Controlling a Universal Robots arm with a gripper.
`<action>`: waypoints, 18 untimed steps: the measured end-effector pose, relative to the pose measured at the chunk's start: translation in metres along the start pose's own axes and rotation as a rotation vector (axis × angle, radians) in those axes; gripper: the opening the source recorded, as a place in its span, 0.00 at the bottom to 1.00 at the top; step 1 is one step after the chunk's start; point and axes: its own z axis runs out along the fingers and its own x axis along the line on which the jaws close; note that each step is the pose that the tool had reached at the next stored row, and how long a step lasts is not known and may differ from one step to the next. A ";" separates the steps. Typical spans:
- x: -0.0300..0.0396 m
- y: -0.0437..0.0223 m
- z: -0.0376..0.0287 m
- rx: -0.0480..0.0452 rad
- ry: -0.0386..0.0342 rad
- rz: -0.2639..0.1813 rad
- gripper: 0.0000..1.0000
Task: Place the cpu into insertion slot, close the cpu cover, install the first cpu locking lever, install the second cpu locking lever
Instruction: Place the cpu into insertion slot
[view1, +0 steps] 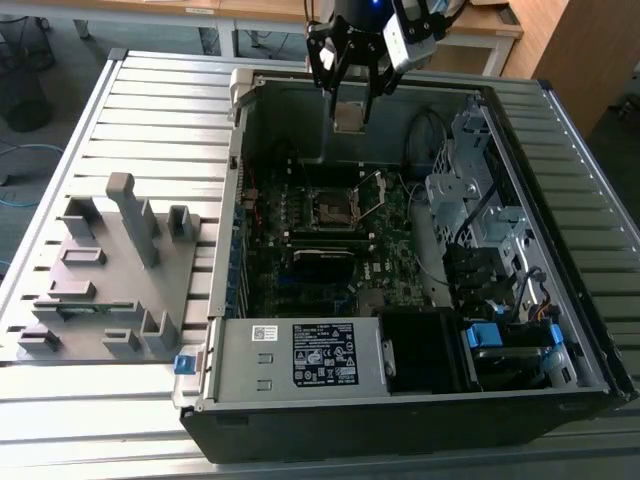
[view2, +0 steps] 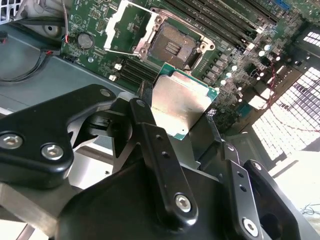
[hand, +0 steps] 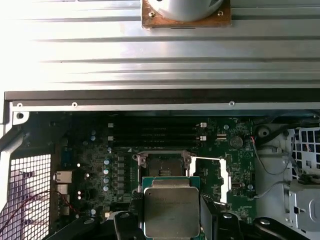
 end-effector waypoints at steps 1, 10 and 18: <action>0.0000 -0.0001 0.0010 0.0000 0.0000 0.000 0.54; -0.0001 -0.0004 0.0049 0.0001 0.0000 0.000 0.54; -0.0002 -0.0006 0.0075 0.0002 -0.0002 0.000 0.54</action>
